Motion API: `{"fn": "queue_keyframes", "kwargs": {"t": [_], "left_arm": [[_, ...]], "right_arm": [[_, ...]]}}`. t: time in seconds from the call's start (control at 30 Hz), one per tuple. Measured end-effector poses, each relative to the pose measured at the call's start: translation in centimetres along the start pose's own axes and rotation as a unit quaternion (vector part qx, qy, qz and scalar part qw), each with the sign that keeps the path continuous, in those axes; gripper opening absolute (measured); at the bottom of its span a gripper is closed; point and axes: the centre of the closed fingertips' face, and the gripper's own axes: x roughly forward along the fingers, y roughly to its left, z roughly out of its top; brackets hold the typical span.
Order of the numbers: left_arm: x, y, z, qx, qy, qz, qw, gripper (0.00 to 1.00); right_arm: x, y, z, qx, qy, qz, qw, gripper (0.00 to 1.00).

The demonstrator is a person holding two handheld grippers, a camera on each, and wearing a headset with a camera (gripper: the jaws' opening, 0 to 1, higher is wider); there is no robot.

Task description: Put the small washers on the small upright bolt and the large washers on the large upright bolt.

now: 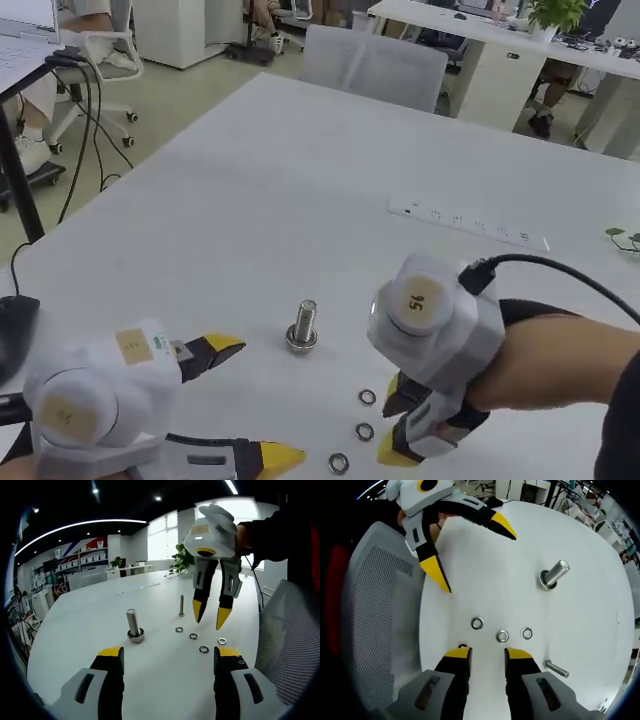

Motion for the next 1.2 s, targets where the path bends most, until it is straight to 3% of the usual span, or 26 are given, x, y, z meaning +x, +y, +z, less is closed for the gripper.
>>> {"fn": "queue_keyframes", "kwargs": {"t": [0.43, 0.8, 1.2], "left_arm": [[0.1, -1.1, 0.1, 0.005, 0.001, -0.013, 0.9999, 0.72], [0.0, -2.4, -0.1, 0.005, 0.002, -0.031, 0.9995, 0.71], [-0.1, -2.8, -0.1, 0.002, -0.004, -0.039, 0.9992, 0.71]], "right_arm": [[0.7, 2.6, -1.5, 0.021, -0.003, 0.016, 0.9997, 0.28], [1.0, 3.4, -1.6, 0.024, -0.001, 0.017, 0.9996, 0.26], [1.9, 3.7, -1.3, 0.013, 0.01, 0.012, 0.9998, 0.24]]}}
